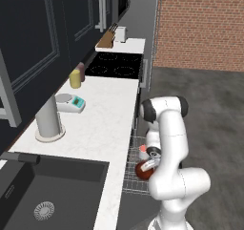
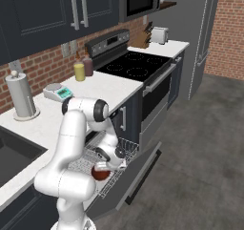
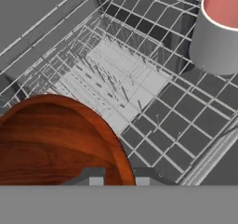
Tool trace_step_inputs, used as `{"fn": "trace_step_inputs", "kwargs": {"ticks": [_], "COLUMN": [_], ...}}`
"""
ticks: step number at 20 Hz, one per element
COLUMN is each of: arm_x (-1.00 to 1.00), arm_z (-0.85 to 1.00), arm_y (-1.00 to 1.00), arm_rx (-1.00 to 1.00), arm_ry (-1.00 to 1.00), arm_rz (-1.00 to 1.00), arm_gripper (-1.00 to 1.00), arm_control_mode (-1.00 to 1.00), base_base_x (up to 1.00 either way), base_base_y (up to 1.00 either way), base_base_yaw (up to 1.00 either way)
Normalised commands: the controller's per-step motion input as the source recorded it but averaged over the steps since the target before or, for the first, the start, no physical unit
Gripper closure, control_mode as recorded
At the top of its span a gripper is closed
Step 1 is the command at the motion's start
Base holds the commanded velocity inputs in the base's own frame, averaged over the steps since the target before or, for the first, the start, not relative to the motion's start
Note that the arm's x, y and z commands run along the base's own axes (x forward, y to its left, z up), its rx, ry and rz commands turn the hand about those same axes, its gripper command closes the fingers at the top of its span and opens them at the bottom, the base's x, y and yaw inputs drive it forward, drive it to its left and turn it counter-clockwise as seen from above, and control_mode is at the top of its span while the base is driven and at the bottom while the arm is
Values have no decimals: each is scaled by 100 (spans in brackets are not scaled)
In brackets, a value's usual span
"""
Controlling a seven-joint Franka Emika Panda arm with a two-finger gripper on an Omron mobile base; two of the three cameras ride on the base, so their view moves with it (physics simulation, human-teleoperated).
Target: Pick up the cup and bowl from the counter, place them in the dishwasher, and close the dishwasher door.
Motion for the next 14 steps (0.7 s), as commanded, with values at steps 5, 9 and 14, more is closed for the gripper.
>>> {"fn": "trace_step_inputs", "kwargs": {"ticks": [5, 9, 14], "arm_x": [17, 20, 16], "arm_z": [-44, -45, -48], "arm_y": [0, 0, 0], "arm_rx": [0, 0, 0], "arm_ry": [-6, -3, -1], "arm_rz": [0, 0, 0], "arm_gripper": [100, 100, 100], "arm_control_mode": [-100, -100, -100], "base_base_x": [0, 0, 0], "base_base_y": [0, 0, 0], "base_base_yaw": [0, 0, 0]}}
